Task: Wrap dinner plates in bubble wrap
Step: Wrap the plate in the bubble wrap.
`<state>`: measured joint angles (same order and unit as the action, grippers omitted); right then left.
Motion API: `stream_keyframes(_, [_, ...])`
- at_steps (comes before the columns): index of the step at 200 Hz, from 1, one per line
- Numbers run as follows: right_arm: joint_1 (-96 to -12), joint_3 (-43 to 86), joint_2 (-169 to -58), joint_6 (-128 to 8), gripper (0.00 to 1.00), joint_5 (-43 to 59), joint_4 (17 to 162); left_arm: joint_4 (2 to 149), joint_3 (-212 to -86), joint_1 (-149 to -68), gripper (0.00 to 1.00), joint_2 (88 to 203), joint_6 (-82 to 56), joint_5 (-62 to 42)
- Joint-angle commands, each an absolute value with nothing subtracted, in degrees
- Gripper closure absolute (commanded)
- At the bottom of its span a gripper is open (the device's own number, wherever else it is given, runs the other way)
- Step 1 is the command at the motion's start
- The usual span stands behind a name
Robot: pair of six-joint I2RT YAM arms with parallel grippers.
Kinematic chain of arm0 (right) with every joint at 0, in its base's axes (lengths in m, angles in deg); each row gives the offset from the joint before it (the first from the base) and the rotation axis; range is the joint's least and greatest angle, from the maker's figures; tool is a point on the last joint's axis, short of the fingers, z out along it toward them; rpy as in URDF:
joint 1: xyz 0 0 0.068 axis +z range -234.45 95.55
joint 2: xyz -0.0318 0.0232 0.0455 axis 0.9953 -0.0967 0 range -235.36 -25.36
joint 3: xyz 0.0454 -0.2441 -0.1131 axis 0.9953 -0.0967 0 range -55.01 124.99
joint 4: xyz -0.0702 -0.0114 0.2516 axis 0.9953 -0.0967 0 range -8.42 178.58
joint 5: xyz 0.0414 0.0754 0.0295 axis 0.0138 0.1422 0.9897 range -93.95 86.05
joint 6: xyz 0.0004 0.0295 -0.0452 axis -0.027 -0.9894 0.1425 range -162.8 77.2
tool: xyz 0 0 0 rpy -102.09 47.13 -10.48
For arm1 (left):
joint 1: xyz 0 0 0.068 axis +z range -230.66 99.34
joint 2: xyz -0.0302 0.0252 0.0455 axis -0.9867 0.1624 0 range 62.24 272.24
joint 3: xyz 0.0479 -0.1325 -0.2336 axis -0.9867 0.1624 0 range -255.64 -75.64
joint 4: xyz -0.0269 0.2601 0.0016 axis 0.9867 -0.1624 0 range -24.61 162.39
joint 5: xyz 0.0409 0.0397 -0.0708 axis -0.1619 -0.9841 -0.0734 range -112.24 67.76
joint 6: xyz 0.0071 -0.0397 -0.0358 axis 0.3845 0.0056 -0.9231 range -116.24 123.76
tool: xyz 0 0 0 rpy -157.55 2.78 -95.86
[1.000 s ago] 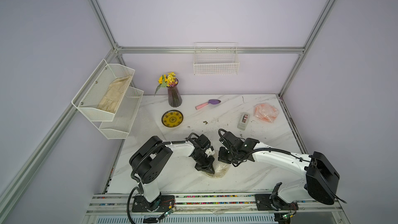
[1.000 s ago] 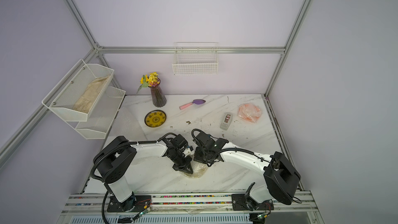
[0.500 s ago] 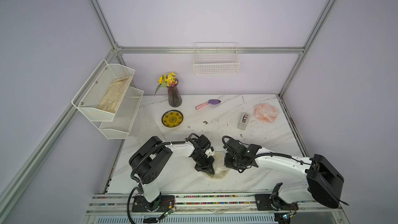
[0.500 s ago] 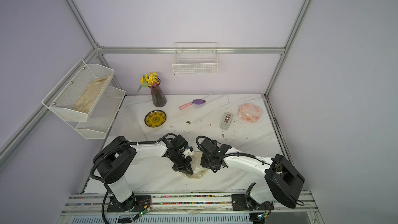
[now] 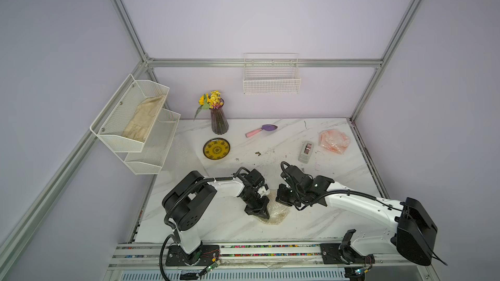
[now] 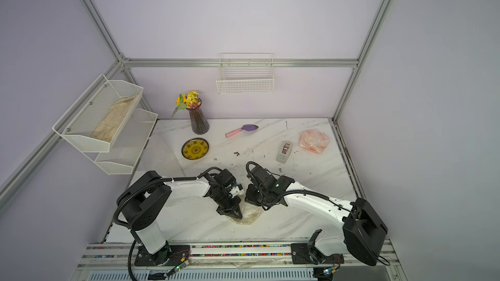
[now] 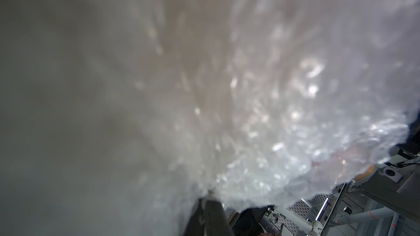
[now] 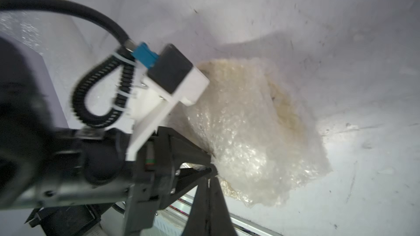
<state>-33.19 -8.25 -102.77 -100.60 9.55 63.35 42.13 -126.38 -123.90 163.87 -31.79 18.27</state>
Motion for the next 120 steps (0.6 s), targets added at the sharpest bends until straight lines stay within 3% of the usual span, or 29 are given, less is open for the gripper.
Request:
stream_keyframes(1, [-33.24,-14.84,-105.93,-105.52,1.0,12.09,69.41,33.4,-121.61,-123.72,1.0,167.06,-34.6,4.39])
stream_keyframes(30, [-33.46,-17.64,-108.94,-103.45,1.0,6.84,64.94,33.15,-121.09,-123.7,0.97,164.09,-35.57,4.49])
stream_keyframes(79, [-33.66,-16.01,-110.73,-95.81,1.0,3.84,61.84,20.99,-130.1,-122.59,0.67,148.34,-36.96,1.01])
stream_keyframes(120, [-33.65,-14.4,-112.45,-88.64,1.0,6.05,62.67,13.19,-145.93,-118.35,0.66,149.69,-32.77,-0.73])
